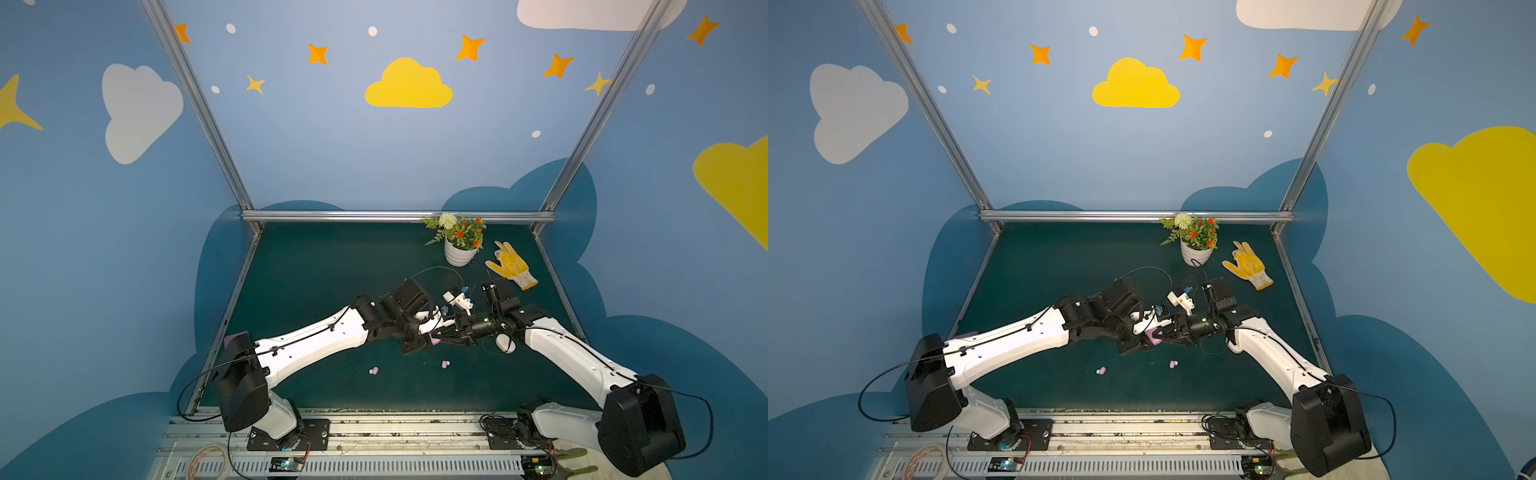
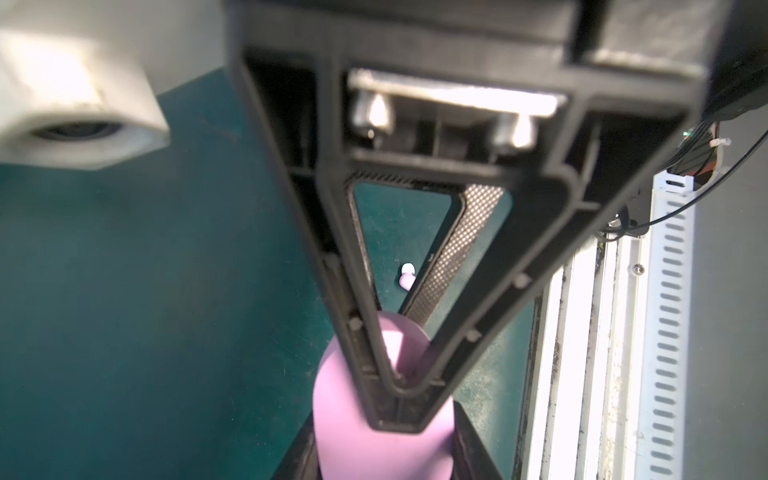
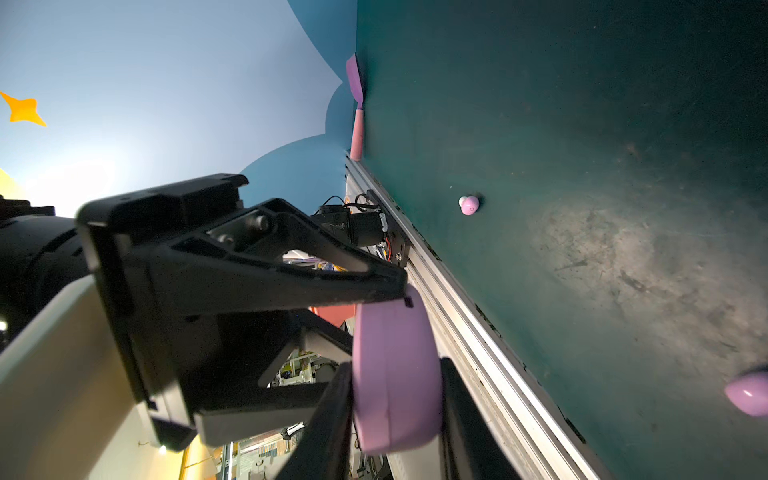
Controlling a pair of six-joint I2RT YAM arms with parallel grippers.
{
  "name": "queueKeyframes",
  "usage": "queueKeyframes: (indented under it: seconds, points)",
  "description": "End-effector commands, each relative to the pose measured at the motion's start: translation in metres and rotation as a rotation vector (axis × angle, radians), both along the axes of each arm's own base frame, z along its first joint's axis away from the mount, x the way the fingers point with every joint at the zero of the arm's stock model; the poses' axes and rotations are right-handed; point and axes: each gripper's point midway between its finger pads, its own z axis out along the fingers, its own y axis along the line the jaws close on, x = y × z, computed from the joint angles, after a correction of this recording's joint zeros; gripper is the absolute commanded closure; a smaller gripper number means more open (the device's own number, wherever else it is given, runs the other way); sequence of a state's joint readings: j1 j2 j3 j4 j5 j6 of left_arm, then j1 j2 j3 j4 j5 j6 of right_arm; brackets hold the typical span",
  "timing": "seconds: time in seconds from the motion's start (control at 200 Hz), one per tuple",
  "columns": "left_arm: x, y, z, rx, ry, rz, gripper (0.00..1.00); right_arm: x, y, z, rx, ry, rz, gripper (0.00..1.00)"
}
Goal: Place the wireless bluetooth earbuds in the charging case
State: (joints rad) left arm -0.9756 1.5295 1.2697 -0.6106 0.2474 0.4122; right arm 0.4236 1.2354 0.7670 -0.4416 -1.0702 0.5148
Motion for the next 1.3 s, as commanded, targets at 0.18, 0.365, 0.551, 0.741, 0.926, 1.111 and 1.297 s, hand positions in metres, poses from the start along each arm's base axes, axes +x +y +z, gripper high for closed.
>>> queueKeyframes:
  seconds: [0.18,0.365,0.551,0.741,0.926,1.111,1.297]
  points:
    - [-0.005,-0.004,0.017,-0.040,-0.018,-0.026,0.70,0.002,0.004,0.010,0.014,-0.020,0.015,0.79]
    - [-0.004,-0.002,0.020,-0.071,-0.031,-0.004,0.40,0.007,-0.004,0.008,-0.006,-0.030,-0.028,0.80]
    - [0.011,-0.003,0.038,-0.191,-0.048,0.166,0.18,0.016,-0.013,0.015,-0.012,-0.066,-0.105,0.80]
    - [0.030,-0.005,0.056,-0.402,0.060,0.443,0.05,0.040,-0.028,0.027,0.007,-0.130,-0.286,0.80]
    - [0.052,0.005,0.078,-0.706,0.238,0.738,0.01,0.062,-0.041,0.039,0.028,-0.181,-0.491,0.80]
    - [0.065,0.012,0.086,-0.851,0.394,0.865,0.00,0.075,-0.052,0.053,0.097,-0.227,-0.637,0.81]
    - [0.072,0.008,0.097,-0.999,0.550,0.887,0.00,0.082,-0.056,0.072,0.170,-0.269,-0.722,0.82]
